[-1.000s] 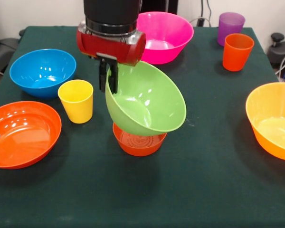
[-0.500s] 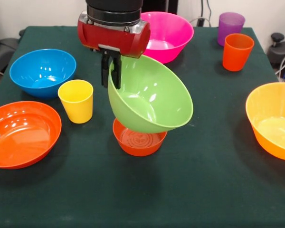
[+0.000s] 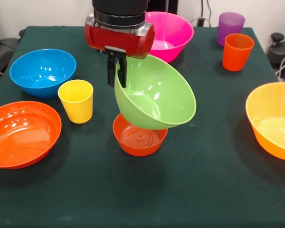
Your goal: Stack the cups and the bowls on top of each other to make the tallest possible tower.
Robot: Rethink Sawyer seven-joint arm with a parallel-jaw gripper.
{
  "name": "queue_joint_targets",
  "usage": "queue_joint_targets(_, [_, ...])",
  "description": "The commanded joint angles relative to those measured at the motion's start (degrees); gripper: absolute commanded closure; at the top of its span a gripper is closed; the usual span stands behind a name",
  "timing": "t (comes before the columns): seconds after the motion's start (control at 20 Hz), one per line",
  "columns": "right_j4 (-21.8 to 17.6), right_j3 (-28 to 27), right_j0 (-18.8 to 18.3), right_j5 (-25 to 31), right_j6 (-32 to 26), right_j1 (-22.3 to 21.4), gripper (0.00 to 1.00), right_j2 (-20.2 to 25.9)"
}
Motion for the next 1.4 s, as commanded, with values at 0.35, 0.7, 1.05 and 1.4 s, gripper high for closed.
queue_joint_targets(0.35, [-2.02,9.04,-0.54,-6.49,-1.41,-0.43,1.0,4.4])
queue_joint_targets(0.7, [-2.48,6.71,0.2,-7.11,-1.13,1.74,1.0,3.74])
queue_joint_targets(1.05, [-3.29,5.69,0.36,-8.59,-0.72,3.58,1.0,3.26])
queue_joint_targets(1.4, [-3.8,5.27,-0.12,-9.88,-1.19,4.62,1.0,3.31])
